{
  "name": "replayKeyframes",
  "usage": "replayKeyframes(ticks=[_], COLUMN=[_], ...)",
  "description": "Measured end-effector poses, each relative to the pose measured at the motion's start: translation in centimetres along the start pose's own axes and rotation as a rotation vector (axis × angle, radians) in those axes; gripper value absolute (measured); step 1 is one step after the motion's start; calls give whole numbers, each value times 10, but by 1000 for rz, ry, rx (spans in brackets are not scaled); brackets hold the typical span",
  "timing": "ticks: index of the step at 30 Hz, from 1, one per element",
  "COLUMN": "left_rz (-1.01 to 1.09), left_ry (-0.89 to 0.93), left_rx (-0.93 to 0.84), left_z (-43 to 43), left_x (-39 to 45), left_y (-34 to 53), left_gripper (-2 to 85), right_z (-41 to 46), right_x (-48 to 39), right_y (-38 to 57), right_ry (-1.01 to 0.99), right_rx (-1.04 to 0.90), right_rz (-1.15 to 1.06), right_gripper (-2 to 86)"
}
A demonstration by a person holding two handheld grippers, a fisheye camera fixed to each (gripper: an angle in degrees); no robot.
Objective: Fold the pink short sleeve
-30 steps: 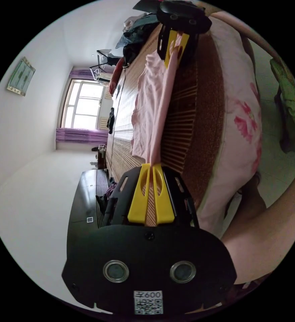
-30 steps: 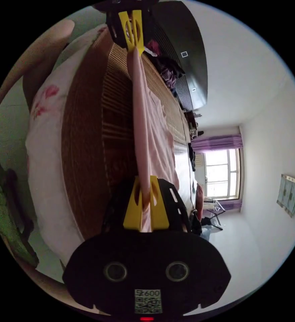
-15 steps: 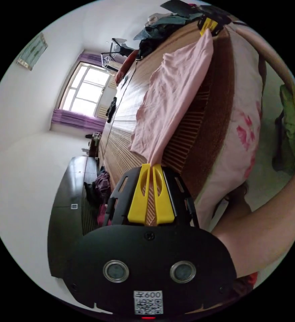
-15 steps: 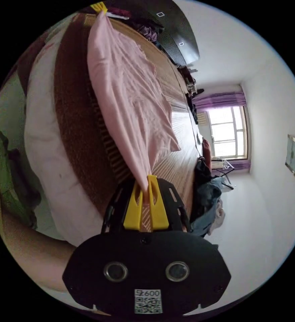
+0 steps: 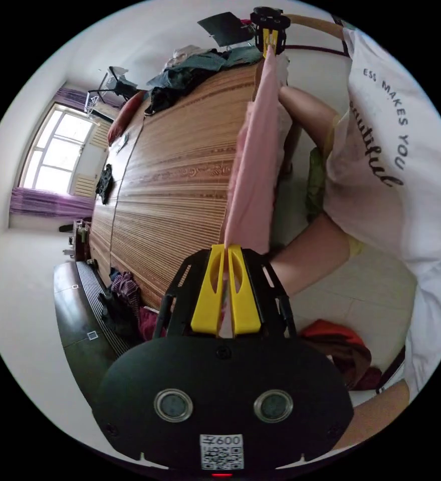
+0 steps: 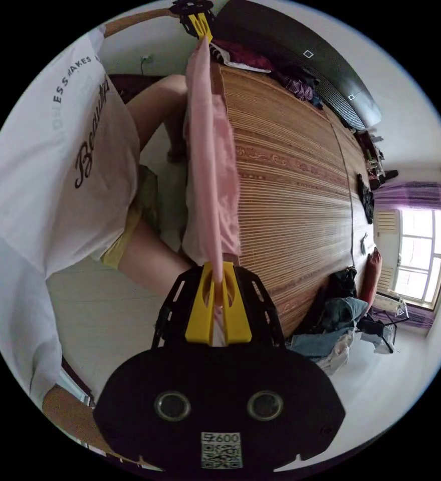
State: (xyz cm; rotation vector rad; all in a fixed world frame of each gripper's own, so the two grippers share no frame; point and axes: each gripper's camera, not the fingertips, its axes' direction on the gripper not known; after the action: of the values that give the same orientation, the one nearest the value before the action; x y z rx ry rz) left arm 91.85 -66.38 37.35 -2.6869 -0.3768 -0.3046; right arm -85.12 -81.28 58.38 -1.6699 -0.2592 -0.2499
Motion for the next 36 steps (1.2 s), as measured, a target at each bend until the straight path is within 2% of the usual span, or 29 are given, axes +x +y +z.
replayKeyframes(ticks=[6, 9, 11, 14, 21, 27, 30, 33, 36], left_rz=[31, -18, -97, -157, -122, -129, -132, -104, -88], left_ry=[-78, -141, -250, -305, -328, -252, -181, -47, 65], left_rx=[30, 40, 40, 68, 49, 44, 42, 5, -37], left_z=[5, 33, 50, 54, 51, 9, 6, 39, 104], left_x=[-44, -87, -119, -136, -105, -86, -100, -128, -167], left_y=[-91, -137, -173, -205, -253, -276, -290, -310, -330], left_gripper=[14, 15, 15, 14, 13, 15, 15, 16, 16], right_z=[11, 37, 48, 54, 72, 57, 67, 108, 184], right_x=[140, 234, 306, 365, 402, 409, 447, 504, 574], right_y=[-58, -92, -116, -136, -160, -159, -158, -164, -175], right_ry=[76, 165, 266, 350, 360, 260, 131, -23, -136], right_rx=[-30, -31, -10, 14, 27, 45, 44, 13, -22], right_rz=[16, 73, 154, 209, 183, 100, 97, 90, 102], right_gripper=[-8, -8, -8, -8, -8, -8, -8, -8, -8])
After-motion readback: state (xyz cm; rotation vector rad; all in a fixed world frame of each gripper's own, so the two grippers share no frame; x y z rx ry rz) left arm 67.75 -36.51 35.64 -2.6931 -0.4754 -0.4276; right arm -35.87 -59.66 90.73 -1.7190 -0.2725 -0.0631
